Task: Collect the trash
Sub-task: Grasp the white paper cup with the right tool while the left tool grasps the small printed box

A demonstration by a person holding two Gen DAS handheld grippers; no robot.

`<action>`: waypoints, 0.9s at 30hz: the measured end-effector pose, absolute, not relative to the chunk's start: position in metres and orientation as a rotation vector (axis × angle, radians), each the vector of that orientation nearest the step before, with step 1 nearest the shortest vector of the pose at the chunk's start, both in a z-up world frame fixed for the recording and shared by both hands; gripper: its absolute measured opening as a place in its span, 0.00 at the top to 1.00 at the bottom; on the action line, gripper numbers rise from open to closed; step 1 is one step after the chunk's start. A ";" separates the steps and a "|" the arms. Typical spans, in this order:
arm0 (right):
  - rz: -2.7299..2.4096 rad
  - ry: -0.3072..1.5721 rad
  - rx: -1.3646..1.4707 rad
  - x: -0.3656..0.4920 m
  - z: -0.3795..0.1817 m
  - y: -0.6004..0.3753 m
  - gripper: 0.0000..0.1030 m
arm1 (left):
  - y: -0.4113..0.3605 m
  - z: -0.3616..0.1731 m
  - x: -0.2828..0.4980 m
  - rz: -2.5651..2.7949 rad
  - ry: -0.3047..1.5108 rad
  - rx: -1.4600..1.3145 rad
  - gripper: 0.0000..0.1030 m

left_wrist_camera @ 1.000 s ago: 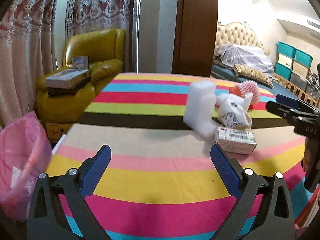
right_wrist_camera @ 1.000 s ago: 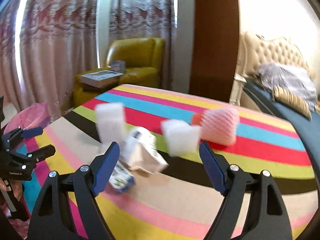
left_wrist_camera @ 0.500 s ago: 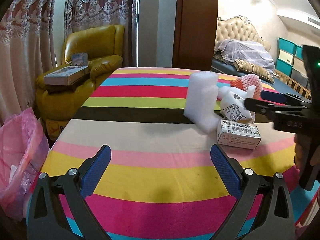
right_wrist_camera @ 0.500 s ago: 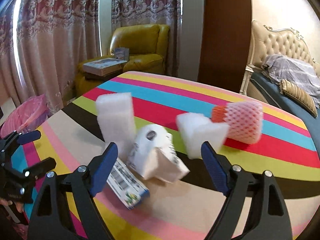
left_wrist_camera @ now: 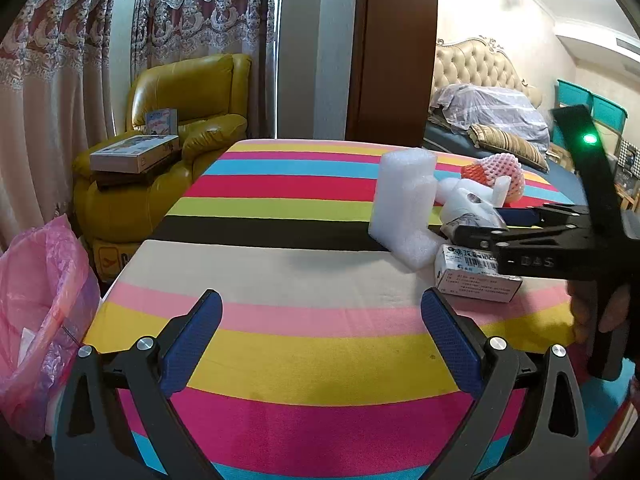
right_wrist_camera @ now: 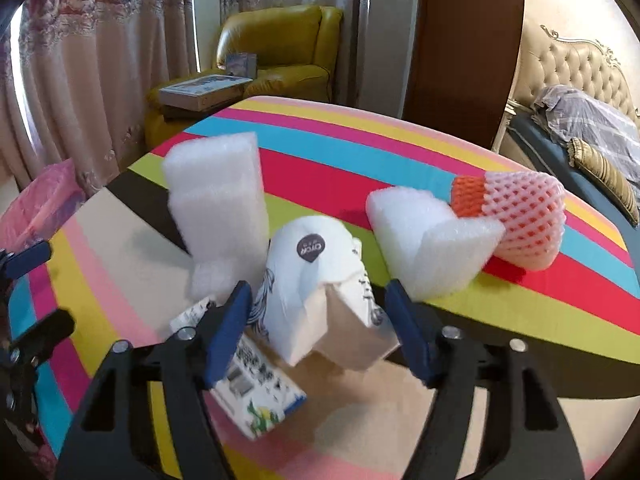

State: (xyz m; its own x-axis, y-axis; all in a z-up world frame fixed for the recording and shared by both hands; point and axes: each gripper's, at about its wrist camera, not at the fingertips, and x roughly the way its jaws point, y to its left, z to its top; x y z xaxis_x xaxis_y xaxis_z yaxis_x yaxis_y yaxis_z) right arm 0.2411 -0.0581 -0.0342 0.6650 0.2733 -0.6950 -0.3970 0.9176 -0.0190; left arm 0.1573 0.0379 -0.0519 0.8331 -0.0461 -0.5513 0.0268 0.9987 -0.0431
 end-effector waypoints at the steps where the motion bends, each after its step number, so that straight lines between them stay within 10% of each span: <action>1: 0.378 0.744 -0.177 0.236 -0.033 -0.061 0.39 | 0.038 -0.052 0.157 -0.038 0.583 -0.034 0.09; 27: 0.335 0.623 -0.031 0.120 -0.018 -0.168 0.40 | 0.029 -0.049 0.160 -0.019 0.640 -0.047 0.09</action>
